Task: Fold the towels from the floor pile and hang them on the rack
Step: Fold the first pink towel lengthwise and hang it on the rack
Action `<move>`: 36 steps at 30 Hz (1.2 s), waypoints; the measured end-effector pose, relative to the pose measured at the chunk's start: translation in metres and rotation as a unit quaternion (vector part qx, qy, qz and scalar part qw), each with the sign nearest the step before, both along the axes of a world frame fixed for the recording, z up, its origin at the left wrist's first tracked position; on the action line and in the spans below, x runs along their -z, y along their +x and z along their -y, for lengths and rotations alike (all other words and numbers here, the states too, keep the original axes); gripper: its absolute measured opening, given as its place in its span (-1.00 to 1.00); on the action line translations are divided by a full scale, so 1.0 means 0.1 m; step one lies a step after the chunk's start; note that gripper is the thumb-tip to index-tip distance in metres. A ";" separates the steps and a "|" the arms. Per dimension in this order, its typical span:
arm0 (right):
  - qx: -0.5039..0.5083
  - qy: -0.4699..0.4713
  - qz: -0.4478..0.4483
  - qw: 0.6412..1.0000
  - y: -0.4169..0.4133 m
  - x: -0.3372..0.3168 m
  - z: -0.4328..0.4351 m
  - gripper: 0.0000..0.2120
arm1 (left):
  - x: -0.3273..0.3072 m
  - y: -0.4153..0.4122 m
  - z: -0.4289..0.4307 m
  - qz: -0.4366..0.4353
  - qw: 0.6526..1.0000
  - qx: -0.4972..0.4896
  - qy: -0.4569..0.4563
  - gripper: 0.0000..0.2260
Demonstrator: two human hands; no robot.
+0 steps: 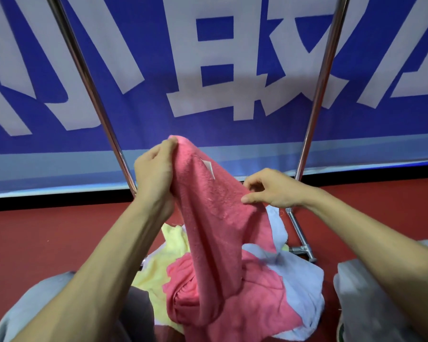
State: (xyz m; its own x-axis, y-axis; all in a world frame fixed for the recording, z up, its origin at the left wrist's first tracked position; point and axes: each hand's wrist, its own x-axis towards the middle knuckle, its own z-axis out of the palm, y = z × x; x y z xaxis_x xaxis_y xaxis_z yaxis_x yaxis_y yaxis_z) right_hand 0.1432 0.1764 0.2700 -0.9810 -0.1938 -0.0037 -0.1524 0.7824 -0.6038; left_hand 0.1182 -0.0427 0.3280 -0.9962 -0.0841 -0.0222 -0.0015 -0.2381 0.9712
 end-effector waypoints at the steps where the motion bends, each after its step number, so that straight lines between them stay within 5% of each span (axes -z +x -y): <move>1: 0.000 0.009 0.012 1.000 -0.01 0.03 0.00 -0.74 | -0.01 -0.02 0.03 0.014 0.999 -0.029 0.022 -0.71; 4: 0.008 0.011 0.031 0.999 -0.03 0.15 -0.01 -0.70 | -0.02 -0.07 0.13 0.042 0.993 -0.060 0.095 -0.84; 9: 0.075 0.019 0.021 0.997 -0.10 0.25 -0.08 -0.75 | -0.06 -0.18 0.32 0.082 0.972 -0.056 0.214 -0.80; 14: 0.080 0.011 0.105 0.991 -0.03 0.25 -0.11 -0.78 | -0.07 -0.20 0.39 0.108 0.965 -0.122 0.206 -0.91; 19: 0.121 -0.214 0.118 0.962 0.09 -0.08 -0.05 -0.95 | -0.03 -0.18 0.32 -0.006 0.990 -0.142 0.007 -0.78; 22: 0.107 -0.333 0.076 0.934 0.17 -0.35 0.01 -0.96 | 0.02 -0.17 0.26 -0.147 0.966 -0.107 -0.185 -0.74; 24: 0.089 -0.352 0.055 0.930 0.19 -0.44 0.03 -0.92 | 0.05 -0.17 0.23 -0.163 0.958 -0.092 -0.219 -0.78; 30: 0.118 -0.159 -0.030 0.980 0.17 -0.41 0.01 -0.74 | 0.13 -0.18 0.17 -0.138 0.952 -0.079 -0.263 -0.85; 33: 0.143 -0.006 -0.120 0.982 0.17 -0.42 0.04 -0.80 | 0.11 -0.10 0.16 -0.211 0.909 -0.048 -0.357 -0.91; 36: 0.081 0.008 -0.148 0.986 0.21 -0.49 0.06 -0.86 | 0.14 -0.04 0.13 -0.266 0.861 0.002 -0.434 -0.92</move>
State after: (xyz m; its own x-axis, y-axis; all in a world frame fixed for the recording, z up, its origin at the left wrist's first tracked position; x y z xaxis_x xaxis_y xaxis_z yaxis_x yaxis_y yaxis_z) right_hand 0.1639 0.1705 0.3191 -0.9575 -0.0371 0.2860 -0.1926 0.8203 -0.5385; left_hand 0.1142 -0.0558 0.3145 -0.8465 0.1652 0.5060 0.4991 0.5770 0.6465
